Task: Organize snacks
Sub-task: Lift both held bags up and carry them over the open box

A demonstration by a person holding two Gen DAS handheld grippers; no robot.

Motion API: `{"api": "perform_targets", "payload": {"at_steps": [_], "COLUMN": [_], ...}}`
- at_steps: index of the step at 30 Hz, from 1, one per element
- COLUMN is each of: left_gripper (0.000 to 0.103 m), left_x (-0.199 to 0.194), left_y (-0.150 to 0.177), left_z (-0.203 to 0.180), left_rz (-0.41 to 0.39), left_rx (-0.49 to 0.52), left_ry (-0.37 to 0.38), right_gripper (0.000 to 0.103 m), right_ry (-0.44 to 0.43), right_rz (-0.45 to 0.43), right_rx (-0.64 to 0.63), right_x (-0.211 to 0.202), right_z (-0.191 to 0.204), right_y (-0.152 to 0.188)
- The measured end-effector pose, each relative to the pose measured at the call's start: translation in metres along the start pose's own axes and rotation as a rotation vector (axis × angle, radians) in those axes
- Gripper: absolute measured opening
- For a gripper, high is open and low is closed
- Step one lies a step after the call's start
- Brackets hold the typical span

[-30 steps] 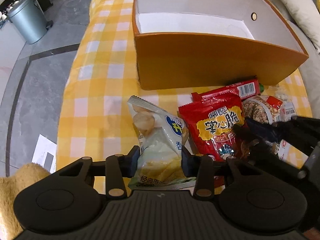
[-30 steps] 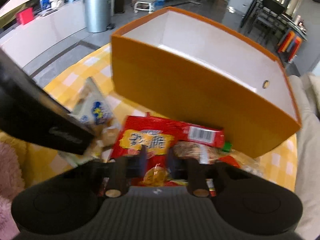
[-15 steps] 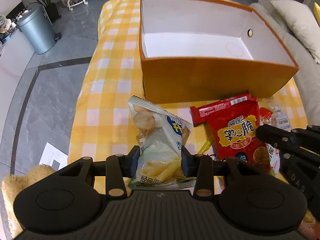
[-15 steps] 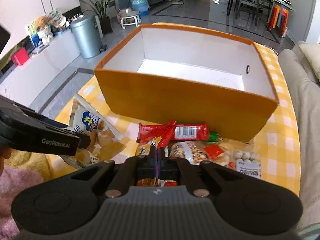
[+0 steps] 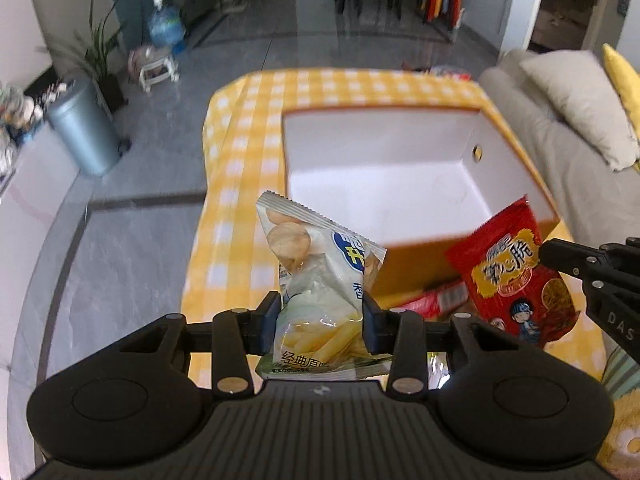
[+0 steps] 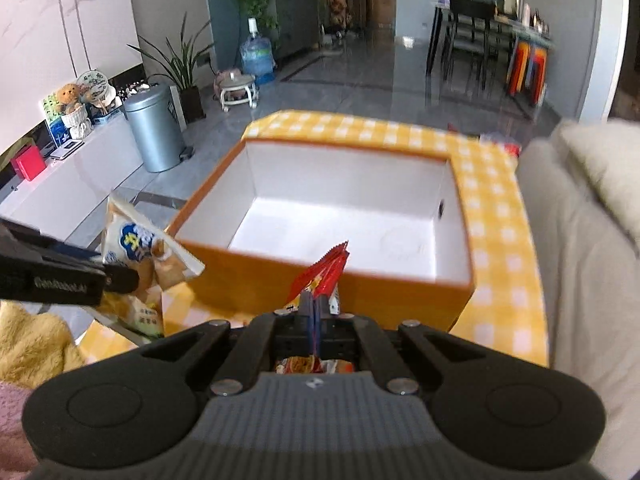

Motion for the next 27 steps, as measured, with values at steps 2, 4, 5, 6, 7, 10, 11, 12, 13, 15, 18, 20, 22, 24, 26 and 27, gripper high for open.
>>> {"api": "perform_targets", "payload": {"at_steps": [2,4,5,6,7,10,11,12,13,15,18,20,22,24,26,27], "left_gripper": [0.046,0.046,0.046,0.045,0.045,0.045,0.046,0.046,0.046,0.045,0.045,0.045,0.046,0.046,0.046,0.046], "left_x": [-0.002,-0.002,-0.003,-0.002,-0.001,0.002,0.002,0.004,0.006,0.010,0.010,0.009,0.009,0.012,0.014,0.017], "left_y": [-0.016,-0.028,-0.034,-0.041,-0.047,-0.065,-0.068,-0.073,-0.077,-0.083,-0.085,-0.081,-0.072,-0.059,-0.044,-0.035], "left_z": [-0.005,-0.009,-0.011,-0.013,-0.015,-0.020,-0.022,-0.023,-0.024,-0.025,-0.028,-0.029,-0.027,-0.023,-0.018,-0.014], "left_rz": [-0.031,-0.059,-0.070,-0.078,-0.086,-0.105,-0.109,-0.111,-0.111,-0.110,-0.094,-0.085,-0.070,-0.044,-0.015,-0.005], "left_rx": [0.029,0.056,0.065,0.072,0.080,0.105,0.111,0.114,0.112,0.110,0.106,0.111,0.120,0.112,0.098,0.091], "left_ry": [0.000,-0.003,-0.003,-0.004,-0.005,-0.006,-0.006,-0.005,-0.006,-0.005,0.013,0.028,0.029,0.032,0.034,0.034], "right_gripper": [0.000,0.000,0.000,0.000,0.000,0.000,0.000,0.000,0.000,0.000,0.000,0.000,0.000,0.000,0.001,0.001], "right_ry": [0.029,0.037,0.040,0.045,0.050,0.061,0.064,0.071,0.078,0.088,0.043,-0.006,-0.042,-0.085,-0.115,-0.128], "right_rz": [-0.028,-0.050,-0.060,-0.071,-0.081,-0.116,-0.126,-0.135,-0.141,-0.144,-0.092,-0.044,0.003,0.041,0.066,0.077], "right_rx": [-0.037,-0.063,-0.078,-0.096,-0.111,-0.153,-0.160,-0.165,-0.169,-0.172,-0.142,-0.089,-0.060,-0.032,-0.009,-0.002], "right_x": [-0.002,-0.003,-0.003,-0.003,-0.003,-0.005,-0.006,-0.005,-0.005,0.000,0.010,0.016,0.022,0.026,0.031,0.034], "right_z": [-0.003,-0.006,-0.007,-0.007,-0.010,-0.012,-0.015,-0.017,-0.021,-0.025,-0.032,-0.036,-0.036,-0.033,-0.026,-0.023], "right_y": [-0.014,-0.029,-0.037,-0.044,-0.052,-0.074,-0.082,-0.089,-0.094,-0.103,-0.106,-0.099,-0.084,-0.068,-0.049,-0.039]}}
Point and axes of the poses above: each gripper's, at about its wrist camera, not at the fingertips, and x roughly the way its jaws point, z to its left, y to its underside, the point moved 9 cm from there along x, roughly the way its jaws point, and after that the axes turned 3 degrees about -x, right-handed, at the moved point
